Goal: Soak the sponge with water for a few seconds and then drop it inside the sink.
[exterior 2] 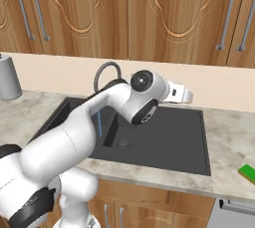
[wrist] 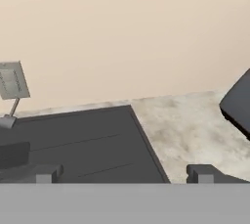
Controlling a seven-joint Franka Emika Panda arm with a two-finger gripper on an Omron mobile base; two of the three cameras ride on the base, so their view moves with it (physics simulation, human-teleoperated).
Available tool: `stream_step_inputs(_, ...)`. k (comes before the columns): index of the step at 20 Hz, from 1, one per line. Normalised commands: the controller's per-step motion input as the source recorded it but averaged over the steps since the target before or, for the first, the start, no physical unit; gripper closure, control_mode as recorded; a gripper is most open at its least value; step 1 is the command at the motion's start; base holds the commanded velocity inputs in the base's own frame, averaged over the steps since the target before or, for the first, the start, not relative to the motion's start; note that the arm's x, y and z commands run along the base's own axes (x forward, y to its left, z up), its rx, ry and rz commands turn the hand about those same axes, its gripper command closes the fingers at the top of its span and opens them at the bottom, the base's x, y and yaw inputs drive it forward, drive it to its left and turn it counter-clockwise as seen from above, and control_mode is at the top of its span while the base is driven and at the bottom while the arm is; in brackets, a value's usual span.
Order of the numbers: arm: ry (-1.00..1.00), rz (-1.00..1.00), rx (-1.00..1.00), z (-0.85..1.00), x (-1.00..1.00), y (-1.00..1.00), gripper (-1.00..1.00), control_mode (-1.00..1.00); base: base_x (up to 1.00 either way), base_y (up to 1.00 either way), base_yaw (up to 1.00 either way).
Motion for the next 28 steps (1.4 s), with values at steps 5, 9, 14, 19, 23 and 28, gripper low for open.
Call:
stream_step_inputs(5, 0.14, 0.00, -0.01, 0.21, -0.35, -0.13, -1.00, -1.00, 0.00, 0.00, 0.00)
stream_step_inputs(9, 0.15, 0.00, -0.04, 0.06, -0.36, -0.09, -1.00, -1.00, 0.00, 0.00, 0.00)
stream_step_inputs(14, 0.03, 0.05, 0.00, 0.00, -0.31, -0.11, -1.00, -1.00, 0.00, 0.00, 0.00)
stream_step_inputs(19, 0.00, 0.14, 0.00, 0.00, -0.14, -0.04, -1.00, -1.00, 0.00, 0.00, 0.00)
stream_step_inputs(23, 0.02, 0.12, -0.01, 0.00, -0.13, -0.07, -1.00, -1.00, 0.00, 0.00, 0.00)
stream_step_inputs(28, 0.14, 0.09, -0.07, 0.00, -0.06, -0.09, -1.00, -1.00, 0.00, 0.00, 0.00)
